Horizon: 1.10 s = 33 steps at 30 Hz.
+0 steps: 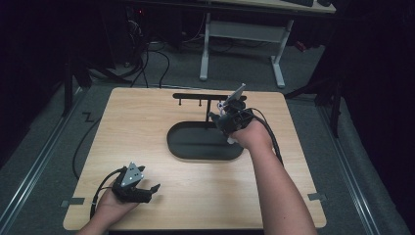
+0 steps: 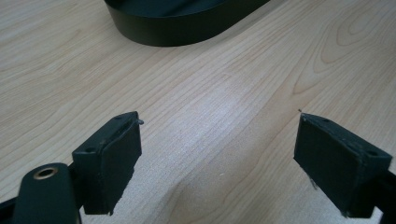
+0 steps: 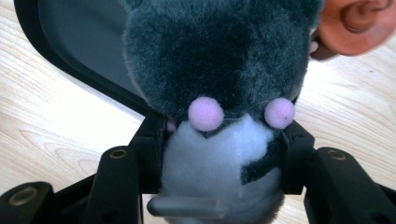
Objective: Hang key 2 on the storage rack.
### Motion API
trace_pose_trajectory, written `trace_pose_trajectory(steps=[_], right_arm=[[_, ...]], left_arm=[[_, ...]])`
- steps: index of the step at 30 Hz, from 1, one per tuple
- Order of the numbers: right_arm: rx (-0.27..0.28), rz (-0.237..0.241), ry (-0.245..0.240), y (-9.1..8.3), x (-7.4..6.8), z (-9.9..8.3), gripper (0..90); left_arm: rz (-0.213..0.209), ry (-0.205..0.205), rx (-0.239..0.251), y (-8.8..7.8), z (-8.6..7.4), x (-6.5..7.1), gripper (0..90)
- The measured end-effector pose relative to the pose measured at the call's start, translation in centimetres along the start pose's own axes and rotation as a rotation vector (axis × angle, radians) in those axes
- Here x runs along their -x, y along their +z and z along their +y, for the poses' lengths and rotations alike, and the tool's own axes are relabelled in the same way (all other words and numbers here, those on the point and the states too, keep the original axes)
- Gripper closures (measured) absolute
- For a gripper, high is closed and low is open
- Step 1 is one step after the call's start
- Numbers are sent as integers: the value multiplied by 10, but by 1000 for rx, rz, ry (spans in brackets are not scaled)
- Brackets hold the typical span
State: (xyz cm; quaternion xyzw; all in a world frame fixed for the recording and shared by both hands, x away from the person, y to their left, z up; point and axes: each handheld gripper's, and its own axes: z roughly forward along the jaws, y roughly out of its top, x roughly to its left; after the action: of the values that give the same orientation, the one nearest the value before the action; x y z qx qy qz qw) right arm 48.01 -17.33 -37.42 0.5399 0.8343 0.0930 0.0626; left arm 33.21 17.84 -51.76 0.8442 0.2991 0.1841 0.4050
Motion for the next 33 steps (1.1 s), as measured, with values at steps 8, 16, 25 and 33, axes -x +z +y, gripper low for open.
trace_pose_trajectory(steps=[8, 16, 25, 33], right_arm=[[18, 3, -2, 6, -1, 2, 411], [76, 9, 52, 0, 2, -5, 295], [89, 26, 61, 1, 6, -16, 302], [74, 47, 79, 12, 7, -28, 317]], left_arm=[[0, -3, 0, 0, 0, 0, 159], [-2, 7, -4, -1, -1, 2, 159], [2, 7, -9, -3, -3, 3, 159], [2, 6, -11, -3, -3, 2, 159]])
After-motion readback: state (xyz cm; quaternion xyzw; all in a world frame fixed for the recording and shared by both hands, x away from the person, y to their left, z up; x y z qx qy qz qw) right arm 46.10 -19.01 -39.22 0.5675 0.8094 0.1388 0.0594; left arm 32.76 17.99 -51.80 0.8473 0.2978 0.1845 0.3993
